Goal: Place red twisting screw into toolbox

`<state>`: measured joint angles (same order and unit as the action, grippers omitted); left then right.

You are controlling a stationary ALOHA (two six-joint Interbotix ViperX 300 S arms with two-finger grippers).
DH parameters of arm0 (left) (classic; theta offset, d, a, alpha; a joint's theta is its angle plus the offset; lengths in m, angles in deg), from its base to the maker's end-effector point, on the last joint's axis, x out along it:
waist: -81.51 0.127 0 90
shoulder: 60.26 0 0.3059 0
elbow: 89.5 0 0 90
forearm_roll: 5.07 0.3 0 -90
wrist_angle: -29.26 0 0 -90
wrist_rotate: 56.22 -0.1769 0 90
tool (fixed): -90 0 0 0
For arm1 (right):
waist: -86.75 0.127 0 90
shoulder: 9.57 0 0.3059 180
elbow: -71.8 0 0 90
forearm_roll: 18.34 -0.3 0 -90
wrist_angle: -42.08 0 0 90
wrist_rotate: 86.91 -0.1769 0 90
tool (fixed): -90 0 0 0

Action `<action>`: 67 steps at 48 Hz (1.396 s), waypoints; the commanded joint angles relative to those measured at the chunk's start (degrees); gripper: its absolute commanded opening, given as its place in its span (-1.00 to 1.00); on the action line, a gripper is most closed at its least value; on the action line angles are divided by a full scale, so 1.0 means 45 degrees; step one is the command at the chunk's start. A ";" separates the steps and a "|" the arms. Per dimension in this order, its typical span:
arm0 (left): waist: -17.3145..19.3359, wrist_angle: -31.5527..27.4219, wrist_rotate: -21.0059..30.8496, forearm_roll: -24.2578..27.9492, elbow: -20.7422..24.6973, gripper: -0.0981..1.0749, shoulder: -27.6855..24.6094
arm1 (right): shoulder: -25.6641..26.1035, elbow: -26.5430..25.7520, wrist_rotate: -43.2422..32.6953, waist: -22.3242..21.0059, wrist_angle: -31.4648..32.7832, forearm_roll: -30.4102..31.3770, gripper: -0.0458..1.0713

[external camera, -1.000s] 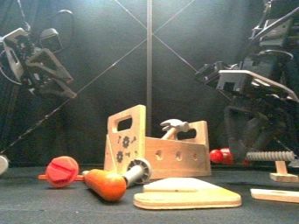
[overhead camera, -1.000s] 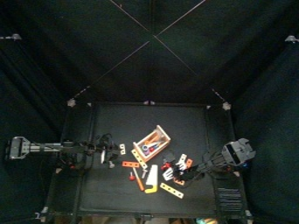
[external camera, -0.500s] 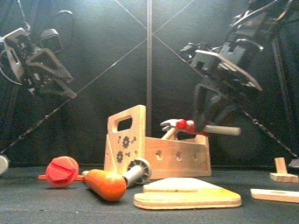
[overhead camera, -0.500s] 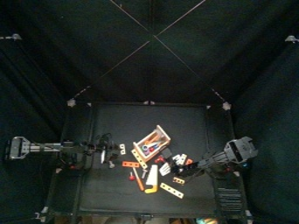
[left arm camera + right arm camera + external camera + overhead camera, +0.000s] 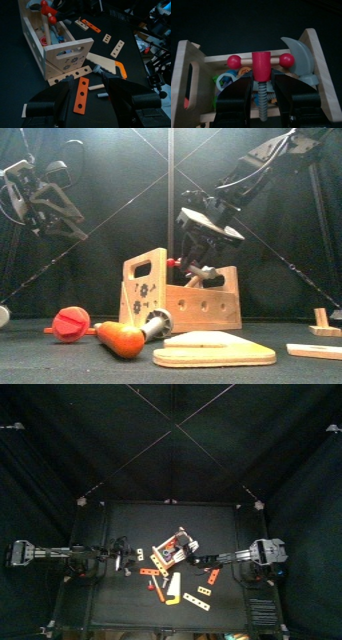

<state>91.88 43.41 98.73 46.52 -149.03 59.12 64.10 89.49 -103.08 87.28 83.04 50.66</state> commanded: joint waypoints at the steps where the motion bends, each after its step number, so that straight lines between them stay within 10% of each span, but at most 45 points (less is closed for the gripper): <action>1: 0.0039 0.0059 -0.0020 -0.0039 0.0137 0.63 -0.0020 | -0.0098 -0.0449 0.0000 -0.0293 -0.0566 0.0156 0.12; 20: 0.0039 0.0059 -0.0020 0.0000 0.0078 0.63 -0.0020 | -0.0879 -0.0762 0.0039 -0.0527 -0.1445 0.0176 0.22; 42: 0.0020 0.0059 -0.0020 -0.0020 0.0078 0.63 -0.0020 | -0.0605 -0.0664 0.0039 -0.0508 -0.1387 0.0273 0.81; 67: 0.0020 0.0059 -0.0020 -0.0020 0.0059 0.63 -0.0039 | 0.0625 0.0234 -0.0020 -0.0391 -0.0176 0.0020 0.83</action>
<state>91.97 43.41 98.73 46.52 -149.55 59.03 64.63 90.81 -103.08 85.43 82.07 51.10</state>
